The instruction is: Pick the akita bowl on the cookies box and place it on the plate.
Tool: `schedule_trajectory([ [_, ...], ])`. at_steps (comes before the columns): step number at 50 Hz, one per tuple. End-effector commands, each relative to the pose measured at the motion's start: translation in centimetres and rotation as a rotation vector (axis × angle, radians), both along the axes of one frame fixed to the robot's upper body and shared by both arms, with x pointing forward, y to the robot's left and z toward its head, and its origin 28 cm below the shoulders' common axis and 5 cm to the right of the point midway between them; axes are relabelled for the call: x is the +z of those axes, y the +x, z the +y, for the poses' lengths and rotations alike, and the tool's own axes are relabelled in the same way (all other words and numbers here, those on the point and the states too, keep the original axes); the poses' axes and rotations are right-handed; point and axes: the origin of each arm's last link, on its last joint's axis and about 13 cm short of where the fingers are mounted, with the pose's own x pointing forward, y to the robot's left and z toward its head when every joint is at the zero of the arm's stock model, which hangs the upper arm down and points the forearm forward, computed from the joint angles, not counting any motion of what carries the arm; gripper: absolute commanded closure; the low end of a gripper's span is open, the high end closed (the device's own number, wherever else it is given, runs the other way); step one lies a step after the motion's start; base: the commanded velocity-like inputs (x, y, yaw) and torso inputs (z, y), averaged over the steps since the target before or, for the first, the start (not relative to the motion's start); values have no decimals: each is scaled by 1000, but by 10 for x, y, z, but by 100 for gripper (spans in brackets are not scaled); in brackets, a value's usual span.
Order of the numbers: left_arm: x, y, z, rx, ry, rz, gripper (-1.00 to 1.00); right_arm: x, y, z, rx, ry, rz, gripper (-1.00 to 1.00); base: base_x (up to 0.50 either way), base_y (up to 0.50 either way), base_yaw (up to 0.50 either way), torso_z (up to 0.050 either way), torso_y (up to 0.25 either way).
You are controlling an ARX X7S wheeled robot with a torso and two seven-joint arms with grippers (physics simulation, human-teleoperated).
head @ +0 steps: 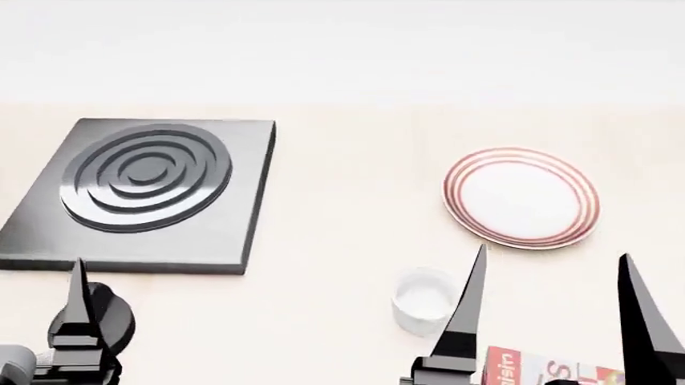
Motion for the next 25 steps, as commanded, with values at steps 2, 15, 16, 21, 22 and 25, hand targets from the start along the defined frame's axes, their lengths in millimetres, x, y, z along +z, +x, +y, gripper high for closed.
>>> schedule_trajectory([
  [2, 0, -2, 1, -17, -14, -16, -100, 0, -1, -2, 0, -8, 2, -100, -227, -500, 0, 0, 0],
  [15, 1, -2, 1, -18, -16, -15, -100, 1, -2, -3, 3, -9, -8, -100, -139, -500, 0, 0, 0],
  [16, 1, -2, 1, -18, -16, -15, -100, 1, -2, -3, 3, -9, -8, -100, -94, -500, 0, 0, 0],
  [21, 1, -2, 1, -20, -17, -14, -100, 1, -2, -3, 4, -11, -10, -100, -88, -500, 0, 0, 0],
  [22, 1, -2, 1, -20, -16, -14, -100, 2, -3, -3, 5, -10, -11, -100, -78, -500, 0, 0, 0],
  [25, 1, -2, 1, -19, -16, -14, -100, 2, -3, -3, 8, -10, -12, -100, -84, -500, 0, 0, 0],
])
